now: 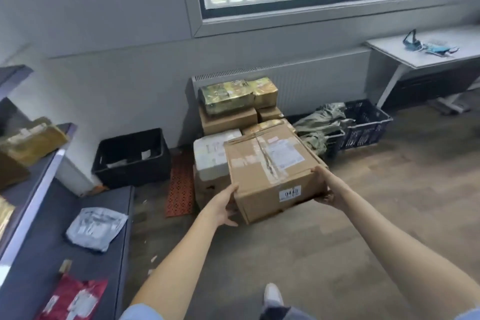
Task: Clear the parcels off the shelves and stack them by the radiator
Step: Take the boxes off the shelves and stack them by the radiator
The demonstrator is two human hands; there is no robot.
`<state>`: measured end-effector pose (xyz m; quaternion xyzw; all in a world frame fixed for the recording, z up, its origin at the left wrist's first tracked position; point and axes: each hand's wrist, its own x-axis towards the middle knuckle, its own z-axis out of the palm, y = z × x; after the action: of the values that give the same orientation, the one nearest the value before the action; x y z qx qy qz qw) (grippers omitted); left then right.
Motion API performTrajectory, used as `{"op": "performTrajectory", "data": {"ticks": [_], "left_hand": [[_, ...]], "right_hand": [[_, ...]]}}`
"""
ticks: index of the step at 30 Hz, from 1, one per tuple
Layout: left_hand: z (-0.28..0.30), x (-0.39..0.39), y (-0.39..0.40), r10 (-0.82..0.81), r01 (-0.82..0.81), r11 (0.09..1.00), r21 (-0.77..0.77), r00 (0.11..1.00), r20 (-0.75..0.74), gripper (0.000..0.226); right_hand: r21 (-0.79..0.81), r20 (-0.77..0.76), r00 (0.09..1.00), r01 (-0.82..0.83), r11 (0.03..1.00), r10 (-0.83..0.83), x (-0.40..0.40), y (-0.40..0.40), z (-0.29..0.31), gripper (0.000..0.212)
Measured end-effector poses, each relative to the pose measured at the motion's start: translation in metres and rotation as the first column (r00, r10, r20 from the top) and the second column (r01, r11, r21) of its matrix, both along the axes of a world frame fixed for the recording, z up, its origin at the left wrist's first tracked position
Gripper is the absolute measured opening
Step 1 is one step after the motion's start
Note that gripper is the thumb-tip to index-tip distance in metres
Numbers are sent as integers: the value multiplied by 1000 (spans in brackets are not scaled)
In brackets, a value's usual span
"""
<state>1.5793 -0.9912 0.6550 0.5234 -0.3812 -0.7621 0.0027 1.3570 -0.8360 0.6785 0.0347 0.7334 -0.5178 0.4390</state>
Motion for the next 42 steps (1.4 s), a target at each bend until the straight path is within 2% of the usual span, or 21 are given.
{"op": "performTrajectory", "data": {"ticks": [2,4,7,10,12,14,17,19,21,23,25,28,33,36,40,42], "left_hand": [[-7,-27,-30,-32,32,999,-38,999,7,66],[-14,-48,-63,20,-20,998,-64,1000,3,70],[-24,-61,-107,215,-213,974,-73,976,18,75],[-38,-57,-163,419,-397,892,-215,906,68,83],[-45,-48,-201,433,-342,845,-411,889,150,80],[-57,-45,-243,329,-175,846,-503,914,235,69],[-78,-65,-299,55,36,928,-371,971,231,50],[-93,-87,-328,9,61,949,-308,975,223,42],[-111,-105,-353,83,-22,965,-260,971,226,40],[-127,-119,-373,159,-93,965,-243,951,267,43],[-140,-129,-390,227,-142,954,-264,917,328,45],[-162,-142,-412,306,-212,939,-271,876,373,44],[-218,-174,-463,426,-303,888,-347,825,371,39],[-250,-194,-489,485,-359,864,-353,784,388,39],[-276,-211,-514,409,-323,903,-283,848,336,45],[-280,-214,-521,431,-362,894,-263,854,291,48]], "right_hand": [[16,-32,997,-71,997,72,-38,-25,4,44],[33,-33,984,-177,984,178,-74,-53,10,46],[69,-17,943,-331,941,333,-111,-100,11,41],[90,-17,901,-431,898,434,-142,-154,2,33],[98,-7,872,-486,868,489,-157,-189,-9,25],[80,22,867,-497,864,497,-171,-229,-22,21],[25,86,893,-444,895,441,-184,-296,-44,23],[40,107,940,-329,944,323,-181,-341,-58,35],[132,80,973,-224,966,214,-175,-379,-77,52],[271,48,973,-228,935,224,-170,-409,-93,64],[352,59,961,-273,895,269,-178,-434,-109,57],[387,97,947,-320,865,307,-194,-465,-134,46],[369,13,906,-397,840,422,-218,-536,-201,53],[407,1,855,-474,781,519,-233,-581,-240,54],[415,-16,822,-512,752,569,-257,-626,-264,59],[420,-24,793,-545,726,609,-265,-640,-271,60]]}}
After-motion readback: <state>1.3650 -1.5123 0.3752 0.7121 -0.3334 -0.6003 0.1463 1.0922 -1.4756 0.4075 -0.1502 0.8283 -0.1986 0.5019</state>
